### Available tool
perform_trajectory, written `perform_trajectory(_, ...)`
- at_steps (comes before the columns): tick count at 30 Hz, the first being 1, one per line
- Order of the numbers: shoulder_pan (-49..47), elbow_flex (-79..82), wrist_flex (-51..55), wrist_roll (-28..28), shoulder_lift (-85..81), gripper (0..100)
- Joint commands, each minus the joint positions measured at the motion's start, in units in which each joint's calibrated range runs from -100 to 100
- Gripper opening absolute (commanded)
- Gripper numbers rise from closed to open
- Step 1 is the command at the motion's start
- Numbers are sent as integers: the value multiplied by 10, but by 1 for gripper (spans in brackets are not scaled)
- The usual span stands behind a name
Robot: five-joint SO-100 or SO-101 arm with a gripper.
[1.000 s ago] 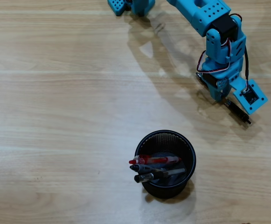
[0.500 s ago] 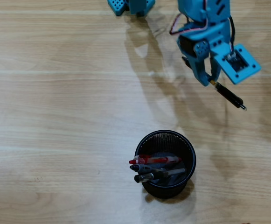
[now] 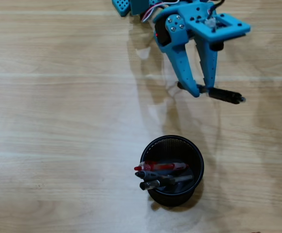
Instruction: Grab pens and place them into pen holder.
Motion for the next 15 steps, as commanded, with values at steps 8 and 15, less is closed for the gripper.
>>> perform_trajectory(8, 46, 238, -482, -31, -40, 2)
perform_trajectory(15, 64, 388, -732, -64, -1, 2)
